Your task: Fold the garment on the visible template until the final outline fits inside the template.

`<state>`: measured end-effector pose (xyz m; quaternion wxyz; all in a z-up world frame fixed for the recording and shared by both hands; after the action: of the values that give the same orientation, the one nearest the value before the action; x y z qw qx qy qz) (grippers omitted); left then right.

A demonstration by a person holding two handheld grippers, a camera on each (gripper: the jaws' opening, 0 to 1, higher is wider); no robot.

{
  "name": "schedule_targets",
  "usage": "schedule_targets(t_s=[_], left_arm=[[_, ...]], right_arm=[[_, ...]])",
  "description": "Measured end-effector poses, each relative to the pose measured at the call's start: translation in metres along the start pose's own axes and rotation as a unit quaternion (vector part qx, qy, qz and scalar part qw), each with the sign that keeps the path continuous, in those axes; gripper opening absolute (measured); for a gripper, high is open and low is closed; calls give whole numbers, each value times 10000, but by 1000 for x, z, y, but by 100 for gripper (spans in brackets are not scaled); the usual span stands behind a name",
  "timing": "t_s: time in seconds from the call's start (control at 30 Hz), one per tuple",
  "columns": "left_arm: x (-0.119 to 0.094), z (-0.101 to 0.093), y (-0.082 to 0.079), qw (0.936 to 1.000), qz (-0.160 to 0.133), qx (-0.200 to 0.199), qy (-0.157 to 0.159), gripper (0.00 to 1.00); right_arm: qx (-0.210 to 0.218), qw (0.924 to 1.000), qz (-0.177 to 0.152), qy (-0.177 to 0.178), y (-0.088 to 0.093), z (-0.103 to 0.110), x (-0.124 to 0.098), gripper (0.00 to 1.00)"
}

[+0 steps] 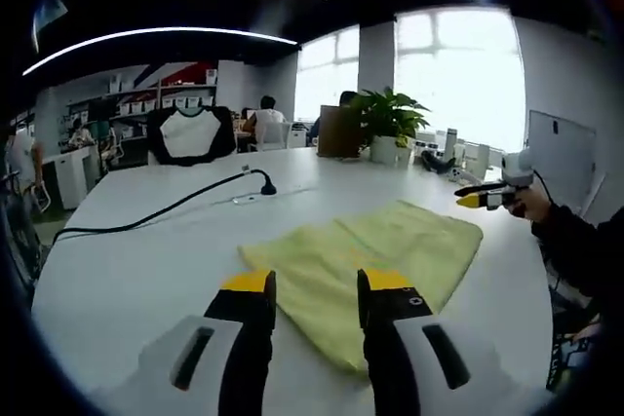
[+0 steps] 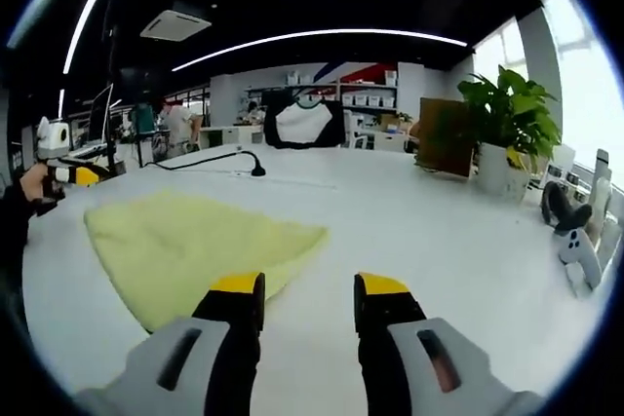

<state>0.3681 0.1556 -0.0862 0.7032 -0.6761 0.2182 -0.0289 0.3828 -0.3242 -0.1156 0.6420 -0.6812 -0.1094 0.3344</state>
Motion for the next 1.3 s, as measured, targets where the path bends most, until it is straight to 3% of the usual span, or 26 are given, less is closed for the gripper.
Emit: schedule_targets(t_s=[0.07,0.1,0.13,0.2,0.27,0.37,0.43,0.57,0.63,0.77,0.83,0.9,0.97,1.07,1.2,1.3], left_arm=[[-7,-1,5,9999,68,-41,-80,35],[-14,-3,9,9991,332,-232,-129,35],[-16,-5,10,9988,370,-283,-144,35],[-23,-11,12,9991,171,-379,-131,34],[-27,-18,21,9972,398,-628,-82,34],[-29,-22,27,9970,265,-714,-138,34],[-28,-22,34,9945,375,-943,-269,34],[-27,-21,46,9894,324,-1341,-461,31],[-25,-21,54,9848,501,-1579,-527,31],[-22,-19,56,9838,429,-1692,-416,24],[-19,-17,58,9795,544,-1893,-418,24],[-19,-17,57,9785,561,-1952,-369,21],[-20,-23,55,9832,460,-1751,-225,14],[-18,-24,56,9821,664,-1732,-323,13],[-22,-24,58,9782,688,-1938,-276,5],[-22,-21,59,9767,703,-2000,-330,4]], right_arm=[[-16,10000,59,-55,3,8,-4,37],[-5,9999,93,-60,4,9,-4,38],[40,9997,239,51,6,11,-6,40],[-45,9998,206,24,8,19,-10,41],[7,9998,177,-21,9,23,-13,41],[96,9998,120,-107,11,29,-15,41],[107,9998,153,-99,13,34,-17,40],[277,9991,317,-112,18,44,-20,37],[415,9981,412,-170,22,45,-19,35],[609,9957,387,-584,27,51,-13,32],[847,9923,374,-821,28,52,-9,28],[811,9927,359,-820,26,52,-9,24],[807,9922,403,-860,25,56,-8,22],[943,9896,424,-1000,26,61,-7,16],[946,9903,388,-945,26,60,-9,3],[1102,9894,316,-887,27,59,-12,2]])
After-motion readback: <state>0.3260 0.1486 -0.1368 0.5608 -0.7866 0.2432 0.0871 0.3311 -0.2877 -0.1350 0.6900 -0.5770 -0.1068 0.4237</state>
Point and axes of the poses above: the point that each gripper's makers call its tool centre point, and the gripper's own axes: x roughly forward along the fingers, z roughly to its left, y roughly out of its underside, the point moved 10 cm from there along -x, roughly backward along the fingers, and after that the axes turned 14 degrees about -y, right-handed, at the moved point
